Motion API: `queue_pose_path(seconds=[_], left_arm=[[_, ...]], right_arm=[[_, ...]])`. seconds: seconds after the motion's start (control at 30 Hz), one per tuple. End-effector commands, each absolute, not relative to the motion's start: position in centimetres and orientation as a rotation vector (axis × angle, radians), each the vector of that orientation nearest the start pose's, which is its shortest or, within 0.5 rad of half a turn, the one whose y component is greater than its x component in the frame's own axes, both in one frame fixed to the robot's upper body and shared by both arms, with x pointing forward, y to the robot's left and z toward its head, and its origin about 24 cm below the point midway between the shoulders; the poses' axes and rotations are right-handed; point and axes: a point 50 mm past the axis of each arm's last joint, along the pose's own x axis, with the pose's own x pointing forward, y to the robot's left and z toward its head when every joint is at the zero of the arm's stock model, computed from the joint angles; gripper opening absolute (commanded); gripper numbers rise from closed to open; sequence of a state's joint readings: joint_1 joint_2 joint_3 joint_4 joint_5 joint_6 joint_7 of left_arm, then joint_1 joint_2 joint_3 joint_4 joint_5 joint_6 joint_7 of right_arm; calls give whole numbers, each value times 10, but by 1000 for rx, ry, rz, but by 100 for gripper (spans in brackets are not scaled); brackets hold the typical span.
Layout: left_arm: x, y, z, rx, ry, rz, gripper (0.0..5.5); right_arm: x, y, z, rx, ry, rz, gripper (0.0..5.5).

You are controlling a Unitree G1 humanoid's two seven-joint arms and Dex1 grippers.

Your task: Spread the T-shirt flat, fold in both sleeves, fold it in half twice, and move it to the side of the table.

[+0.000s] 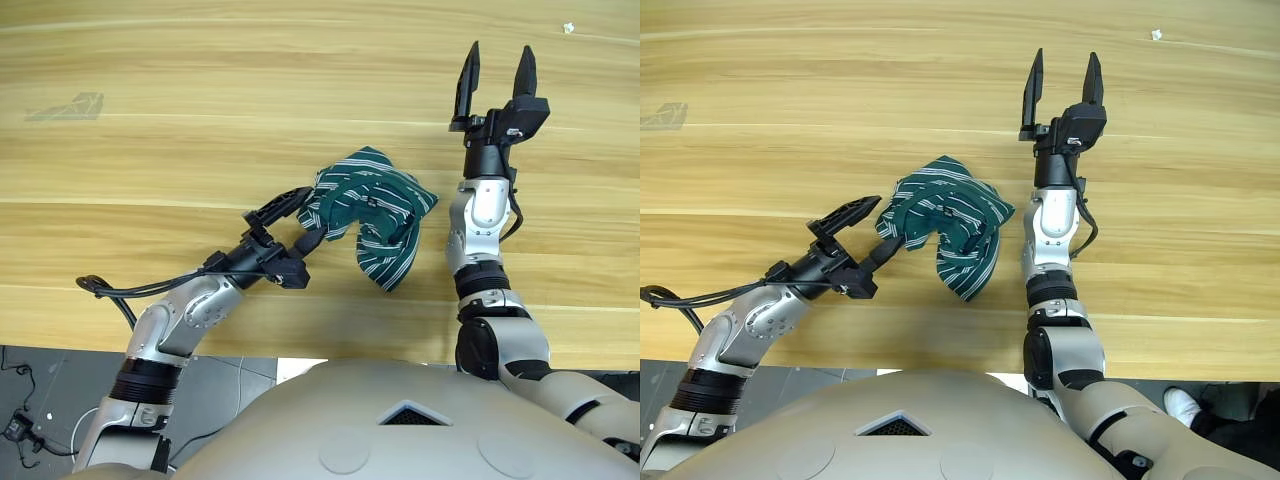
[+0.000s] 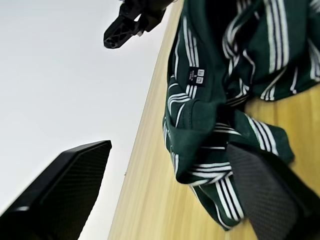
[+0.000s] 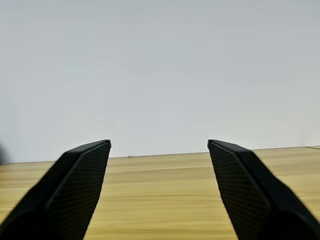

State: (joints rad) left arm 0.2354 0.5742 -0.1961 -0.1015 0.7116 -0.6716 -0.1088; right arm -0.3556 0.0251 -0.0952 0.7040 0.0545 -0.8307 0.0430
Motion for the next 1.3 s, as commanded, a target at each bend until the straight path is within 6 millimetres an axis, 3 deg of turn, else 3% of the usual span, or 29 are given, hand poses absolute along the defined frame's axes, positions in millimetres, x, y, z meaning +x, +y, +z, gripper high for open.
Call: queue_pose_path(seconds=[0.03,0.27,0.67,1.07,1.3], left_arm=[[179,158,39,1159,-425,-774,426],[185,156,38,1181,-449,-765,426],[192,149,27,1198,-443,-806,198],[190,148,22,1217,-436,-837,7],[192,154,30,1221,-445,-806,1]], right_arm=[[299,-138,54,68,-467,25,359],[301,-136,53,71,-460,32,359],[302,-134,52,69,-458,35,357],[302,-135,53,67,-462,29,357],[303,-136,53,60,-463,33,357]])
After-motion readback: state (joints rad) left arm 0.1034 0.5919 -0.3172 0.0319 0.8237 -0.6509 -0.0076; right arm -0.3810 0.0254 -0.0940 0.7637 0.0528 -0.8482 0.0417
